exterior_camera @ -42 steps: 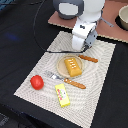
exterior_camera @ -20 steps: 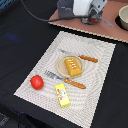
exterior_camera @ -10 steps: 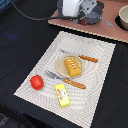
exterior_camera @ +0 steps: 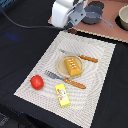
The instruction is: Interact with the objects in diverse but meaningful ways.
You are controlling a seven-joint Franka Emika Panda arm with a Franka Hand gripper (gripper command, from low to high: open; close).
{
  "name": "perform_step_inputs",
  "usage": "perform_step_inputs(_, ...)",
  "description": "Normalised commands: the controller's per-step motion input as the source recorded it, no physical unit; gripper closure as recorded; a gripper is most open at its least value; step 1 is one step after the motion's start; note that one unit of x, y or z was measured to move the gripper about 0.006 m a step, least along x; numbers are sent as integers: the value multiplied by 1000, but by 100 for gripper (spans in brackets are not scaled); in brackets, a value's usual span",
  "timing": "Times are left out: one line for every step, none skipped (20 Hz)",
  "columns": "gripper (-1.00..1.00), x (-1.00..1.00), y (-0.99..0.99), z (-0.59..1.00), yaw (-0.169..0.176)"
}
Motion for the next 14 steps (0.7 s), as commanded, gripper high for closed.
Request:
perform_step_inputs(100, -814, -583, -489, -13)
perform_step_inputs(100, -809, -583, -509, -15)
perform_step_inputs(100, -806, -583, -526, -17)
perform_step_inputs(100, -803, -586, -540, -17)
perform_step_inputs(100, -800, -583, -540, -18)
perform_step_inputs(100, -803, -577, -540, -20)
perform_step_inputs(100, -803, -577, -540, -20)
perform_step_inputs(100, -800, -574, -540, -20)
perform_step_inputs(100, -800, -577, -543, -19)
perform_step_inputs(100, -797, -574, -551, -20)
perform_step_inputs(100, -794, -577, -551, -19)
perform_step_inputs(100, -791, -563, -574, -23)
perform_step_inputs(100, -786, -554, -589, -25)
perform_step_inputs(100, -783, -546, -600, -26)
